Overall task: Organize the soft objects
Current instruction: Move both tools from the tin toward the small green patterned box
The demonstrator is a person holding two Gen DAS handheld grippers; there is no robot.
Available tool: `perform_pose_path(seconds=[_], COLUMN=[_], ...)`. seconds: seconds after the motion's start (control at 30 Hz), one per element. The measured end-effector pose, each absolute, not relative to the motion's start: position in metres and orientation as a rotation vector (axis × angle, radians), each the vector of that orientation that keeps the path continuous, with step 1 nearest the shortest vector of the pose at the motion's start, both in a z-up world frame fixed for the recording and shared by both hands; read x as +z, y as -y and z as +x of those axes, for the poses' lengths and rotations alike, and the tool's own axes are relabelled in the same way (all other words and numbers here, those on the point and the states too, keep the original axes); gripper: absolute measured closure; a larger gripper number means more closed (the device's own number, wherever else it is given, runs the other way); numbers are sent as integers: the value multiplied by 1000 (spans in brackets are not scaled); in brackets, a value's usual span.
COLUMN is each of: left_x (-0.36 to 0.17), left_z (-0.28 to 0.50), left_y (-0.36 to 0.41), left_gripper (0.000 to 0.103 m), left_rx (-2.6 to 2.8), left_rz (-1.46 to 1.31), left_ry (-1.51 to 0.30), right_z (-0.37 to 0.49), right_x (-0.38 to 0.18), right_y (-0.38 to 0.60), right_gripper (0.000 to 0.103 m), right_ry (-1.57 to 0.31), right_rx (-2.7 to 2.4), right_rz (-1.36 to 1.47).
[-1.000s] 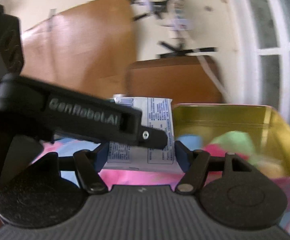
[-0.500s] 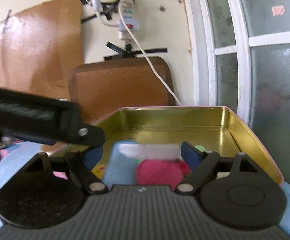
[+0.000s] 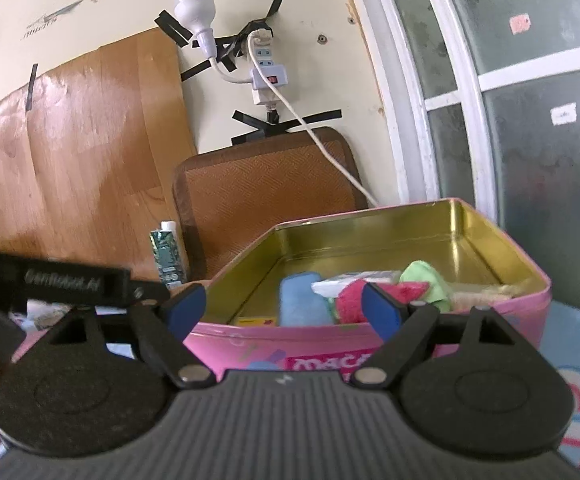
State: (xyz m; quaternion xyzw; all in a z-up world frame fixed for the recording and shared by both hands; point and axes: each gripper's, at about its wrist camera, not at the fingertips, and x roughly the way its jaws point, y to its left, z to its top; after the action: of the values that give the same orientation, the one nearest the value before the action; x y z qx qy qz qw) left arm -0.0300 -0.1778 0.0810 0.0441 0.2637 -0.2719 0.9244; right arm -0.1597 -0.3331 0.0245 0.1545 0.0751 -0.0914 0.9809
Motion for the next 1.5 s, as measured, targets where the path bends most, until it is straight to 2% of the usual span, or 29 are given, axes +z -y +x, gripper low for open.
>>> perform_pose_path(seconds=[0.23,0.7,0.97,1.27,1.5], left_x=[73,75,62,30,13], left_z=[-23,-50,-46,-21,-9], left_y=[143,140,114,32,-60], left_gripper=[4,6,5,5,4], left_rx=[-500,-613,-626,-482,-238], left_rz=[57,129,116,76,-54], left_ry=[-563,-462,-477,-549,-547], right_z=[-156,-166,-156,-131,-55], right_x=[31,34,36,40,48], right_y=[311,307,287,240,175], right_gripper=[17,17,17,17,17], right_ry=[-125,-110,-126,-187,-285], right_rx=[-164,-241,-212,-59,213], right_rz=[298,329,292,175,90])
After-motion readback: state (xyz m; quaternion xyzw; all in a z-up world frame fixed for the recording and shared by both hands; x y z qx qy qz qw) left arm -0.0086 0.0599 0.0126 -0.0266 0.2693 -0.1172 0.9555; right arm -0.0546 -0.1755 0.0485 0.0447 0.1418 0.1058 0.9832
